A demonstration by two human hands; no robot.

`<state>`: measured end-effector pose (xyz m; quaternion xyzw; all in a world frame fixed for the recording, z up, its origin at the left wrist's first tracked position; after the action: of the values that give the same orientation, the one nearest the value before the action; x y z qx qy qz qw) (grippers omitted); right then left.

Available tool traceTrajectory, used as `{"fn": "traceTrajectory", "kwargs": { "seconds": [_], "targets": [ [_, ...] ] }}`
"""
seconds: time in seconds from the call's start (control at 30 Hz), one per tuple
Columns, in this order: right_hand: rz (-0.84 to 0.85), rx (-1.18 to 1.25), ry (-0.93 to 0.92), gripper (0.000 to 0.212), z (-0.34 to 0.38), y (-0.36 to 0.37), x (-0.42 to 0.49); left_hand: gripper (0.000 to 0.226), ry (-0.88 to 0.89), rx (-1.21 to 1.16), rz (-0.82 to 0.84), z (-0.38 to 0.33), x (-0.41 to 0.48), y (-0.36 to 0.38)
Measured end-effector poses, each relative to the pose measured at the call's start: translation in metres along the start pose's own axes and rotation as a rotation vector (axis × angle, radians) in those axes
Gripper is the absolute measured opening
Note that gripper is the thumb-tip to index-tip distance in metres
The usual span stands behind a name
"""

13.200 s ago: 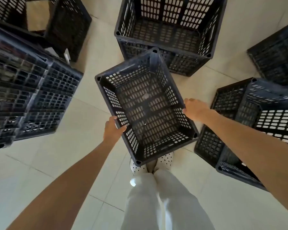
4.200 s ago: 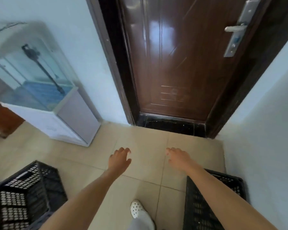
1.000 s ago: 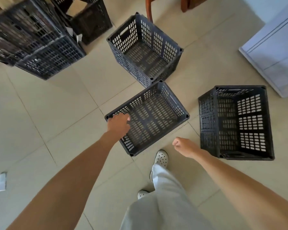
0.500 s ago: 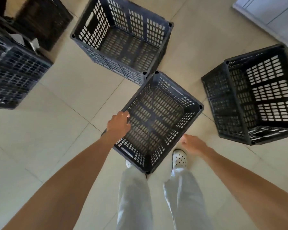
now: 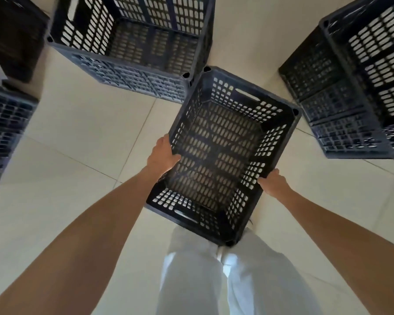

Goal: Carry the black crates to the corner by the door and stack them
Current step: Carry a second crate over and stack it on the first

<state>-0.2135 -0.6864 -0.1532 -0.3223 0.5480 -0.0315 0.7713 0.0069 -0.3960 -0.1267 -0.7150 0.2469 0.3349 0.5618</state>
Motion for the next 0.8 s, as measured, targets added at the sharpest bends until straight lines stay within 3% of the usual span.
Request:
{"fn": "traceTrajectory", "kwargs": {
  "seconds": [0.17,0.27,0.33,0.5,0.8],
  "targets": [
    [-0.060,0.305,0.040,0.053,-0.011,0.001,0.005,0.068,-0.226,-0.362,0.062,-0.003,0.018,-0.008],
    [-0.031,0.349,0.044,0.053,-0.021,-0.011,-0.005,0.029,-0.287,-0.353,0.167,-0.006,0.008,-0.017],
    [-0.022,0.367,0.028,0.055,-0.024,-0.025,-0.020,0.023,-0.265,-0.302,0.164,-0.012,-0.009,-0.027],
    [-0.024,0.361,0.007,0.056,-0.025,-0.079,-0.077,0.059,-0.211,-0.184,0.077,-0.039,-0.075,-0.064],
    [-0.078,0.288,-0.070,0.043,-0.038,-0.212,-0.233,0.038,0.053,0.039,-0.149,-0.120,-0.238,-0.167]
  ]
}}
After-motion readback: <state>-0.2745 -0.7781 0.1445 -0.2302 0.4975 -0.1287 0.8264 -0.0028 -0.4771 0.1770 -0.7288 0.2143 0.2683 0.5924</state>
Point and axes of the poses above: each hand's wrist, its own x-axis towards the middle knuckle, its own y-axis out of the palm, z = x × y, the point moved 9 cm from there along x, towards the middle knuckle, and after that the axes turned 14 degrees about -y, right-handed, at the moved point
